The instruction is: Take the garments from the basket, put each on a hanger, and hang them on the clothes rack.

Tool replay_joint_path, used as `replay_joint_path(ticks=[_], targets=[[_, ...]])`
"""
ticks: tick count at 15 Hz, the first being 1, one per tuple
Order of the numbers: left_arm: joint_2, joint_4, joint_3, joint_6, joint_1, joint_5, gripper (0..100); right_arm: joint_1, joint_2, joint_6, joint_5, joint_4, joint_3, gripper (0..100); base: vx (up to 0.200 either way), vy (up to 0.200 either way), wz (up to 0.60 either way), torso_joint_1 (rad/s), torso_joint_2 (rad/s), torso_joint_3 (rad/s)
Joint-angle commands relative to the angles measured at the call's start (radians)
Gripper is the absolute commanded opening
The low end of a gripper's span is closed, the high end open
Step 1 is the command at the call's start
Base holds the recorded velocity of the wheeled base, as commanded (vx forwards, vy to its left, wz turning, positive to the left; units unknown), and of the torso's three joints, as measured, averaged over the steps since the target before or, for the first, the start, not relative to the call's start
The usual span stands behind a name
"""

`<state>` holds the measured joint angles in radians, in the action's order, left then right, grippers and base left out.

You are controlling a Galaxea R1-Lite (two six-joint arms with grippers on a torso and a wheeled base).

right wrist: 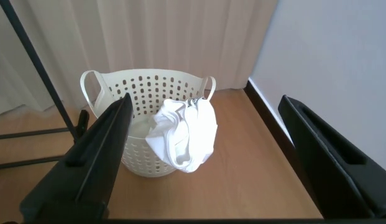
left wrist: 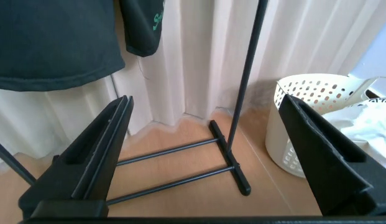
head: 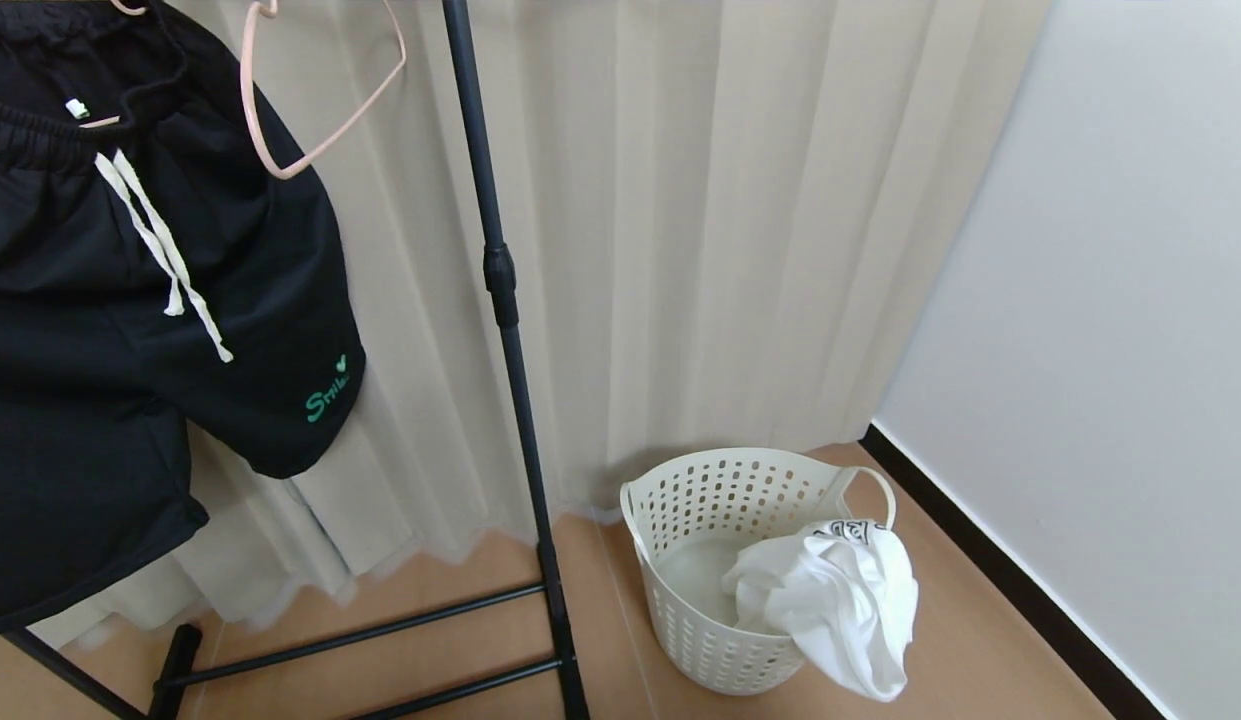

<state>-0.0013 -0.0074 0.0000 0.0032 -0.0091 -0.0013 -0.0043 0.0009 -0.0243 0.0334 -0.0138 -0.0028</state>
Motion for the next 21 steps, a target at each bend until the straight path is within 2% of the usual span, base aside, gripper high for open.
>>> replay_joint_path(ticks=[1,21], targets=[[0.001,0.000,0.000,0.000,0.000,0.000,100,0.000,-0.001,0.000,0.000,0.000,0.000,100,0.000,0.000,0.00,-0.002,0.00,-0.080],[0.001,0.000,0.000,-0.002,0.000,0.000,100,0.000,-0.001,0.018,0.000,0.000,-0.002,100,0.000,0.000,0.00,0.003,0.00,-0.193]])
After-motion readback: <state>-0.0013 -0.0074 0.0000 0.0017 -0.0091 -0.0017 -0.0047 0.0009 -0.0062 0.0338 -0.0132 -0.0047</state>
